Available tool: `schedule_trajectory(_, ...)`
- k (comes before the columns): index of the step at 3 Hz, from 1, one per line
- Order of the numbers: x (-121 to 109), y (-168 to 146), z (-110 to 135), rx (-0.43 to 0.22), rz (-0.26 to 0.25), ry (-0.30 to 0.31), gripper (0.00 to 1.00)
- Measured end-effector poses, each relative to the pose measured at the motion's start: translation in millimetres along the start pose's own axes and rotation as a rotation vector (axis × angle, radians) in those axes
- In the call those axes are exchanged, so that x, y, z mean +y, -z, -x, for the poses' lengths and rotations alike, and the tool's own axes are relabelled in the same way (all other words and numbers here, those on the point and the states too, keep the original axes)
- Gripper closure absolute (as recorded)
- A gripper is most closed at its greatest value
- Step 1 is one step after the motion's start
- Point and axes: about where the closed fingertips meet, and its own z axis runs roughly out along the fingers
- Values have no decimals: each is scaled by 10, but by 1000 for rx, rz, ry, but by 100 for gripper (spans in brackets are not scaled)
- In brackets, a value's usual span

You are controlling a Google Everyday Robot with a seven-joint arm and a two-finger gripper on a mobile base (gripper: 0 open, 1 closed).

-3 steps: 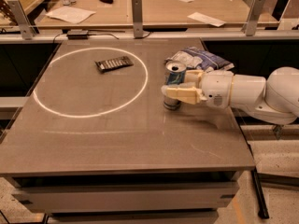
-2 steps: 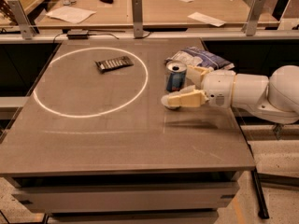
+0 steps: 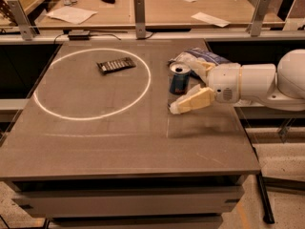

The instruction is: Place redbull can upright

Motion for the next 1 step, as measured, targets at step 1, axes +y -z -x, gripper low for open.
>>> schedule_trajectory(1,64,-12,-18,12,32,-7,0)
